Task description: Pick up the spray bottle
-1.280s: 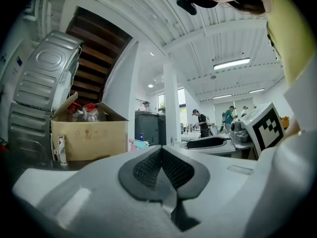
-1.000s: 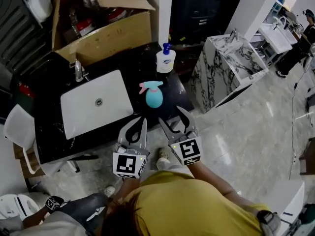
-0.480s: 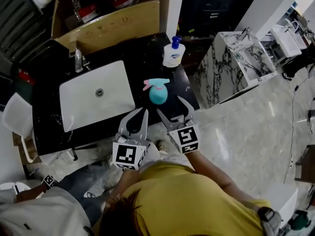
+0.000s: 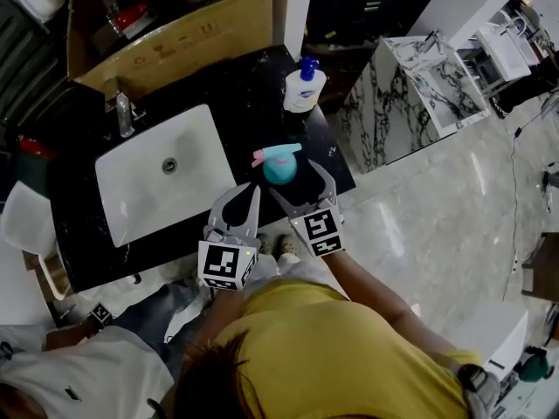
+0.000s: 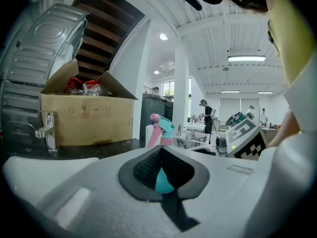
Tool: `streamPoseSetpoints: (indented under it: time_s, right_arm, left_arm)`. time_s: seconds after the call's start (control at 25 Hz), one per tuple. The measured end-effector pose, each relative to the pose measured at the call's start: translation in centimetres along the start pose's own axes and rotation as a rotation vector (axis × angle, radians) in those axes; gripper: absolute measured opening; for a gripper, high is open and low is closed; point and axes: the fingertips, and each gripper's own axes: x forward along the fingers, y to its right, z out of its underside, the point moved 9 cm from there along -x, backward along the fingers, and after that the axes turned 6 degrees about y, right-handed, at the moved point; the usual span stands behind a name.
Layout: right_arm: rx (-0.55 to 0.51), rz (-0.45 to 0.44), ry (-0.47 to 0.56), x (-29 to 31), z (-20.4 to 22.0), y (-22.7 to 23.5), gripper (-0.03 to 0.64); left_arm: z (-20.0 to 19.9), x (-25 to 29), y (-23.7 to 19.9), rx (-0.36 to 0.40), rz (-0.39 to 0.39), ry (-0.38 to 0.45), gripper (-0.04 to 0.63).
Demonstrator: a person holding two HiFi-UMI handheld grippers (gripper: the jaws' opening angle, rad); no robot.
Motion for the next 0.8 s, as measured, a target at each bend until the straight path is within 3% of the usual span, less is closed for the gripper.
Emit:
streamPoseSetpoints:
  time_s: [0.32, 0.8]
  right_arm:
    - [0.004, 0.002, -0.064, 3.0, 1.4, 0.0, 0.387]
    - [0.001, 0.011, -0.069, 4.9, 1.5, 0.1, 0.387]
  left_arm:
    - [1.8, 1.2, -2.0, -0.053, 0.050, -0.079, 0.005]
    - [2.3, 1.6, -3.3, -0.066, 0.072, -0.104, 0.005]
